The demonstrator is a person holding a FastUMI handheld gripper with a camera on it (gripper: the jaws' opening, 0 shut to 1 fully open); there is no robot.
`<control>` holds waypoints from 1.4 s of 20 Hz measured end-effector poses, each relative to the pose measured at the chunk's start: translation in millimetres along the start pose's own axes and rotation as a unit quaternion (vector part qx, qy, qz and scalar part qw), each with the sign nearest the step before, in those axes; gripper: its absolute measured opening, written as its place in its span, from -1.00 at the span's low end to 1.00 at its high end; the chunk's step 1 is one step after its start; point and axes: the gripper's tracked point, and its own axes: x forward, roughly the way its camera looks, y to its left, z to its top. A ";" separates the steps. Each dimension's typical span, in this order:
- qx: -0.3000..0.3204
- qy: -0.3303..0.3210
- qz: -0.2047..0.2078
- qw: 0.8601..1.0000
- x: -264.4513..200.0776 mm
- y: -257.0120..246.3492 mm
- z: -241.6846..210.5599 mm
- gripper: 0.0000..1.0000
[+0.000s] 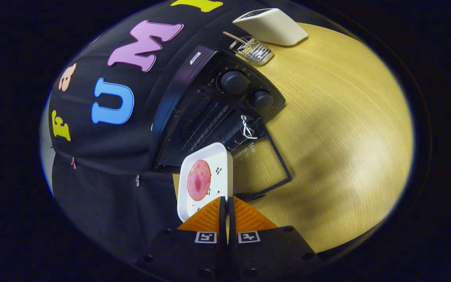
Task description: Open the toaster oven, put the food inside, and close the toaster oven door.
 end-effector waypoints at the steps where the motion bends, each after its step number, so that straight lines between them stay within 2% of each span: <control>1: 0.008 -0.010 0.000 1.000 10.6 3.7 3.5 -0.89; 5: 0.019 -0.067 0.008 0.998 42.7 13.2 27.9 -0.90; 10: 0.063 -0.149 0.015 0.987 68.7 25.8 59.1 -0.90; 16: 0.145 -0.200 -0.012 0.969 106.4 23.5 78.1 -0.90; 18: 0.169 -0.212 -0.010 0.963 113.6 28.5 86.5 -0.89; 23: 0.175 -0.226 0.000 0.958 122.0 39.5 89.1 -0.86; 27: 0.138 -0.214 0.015 0.967 120.8 50.3 71.6 -0.67; 28: 0.131 -0.211 0.018 0.969 119.0 53.1 66.7 -0.35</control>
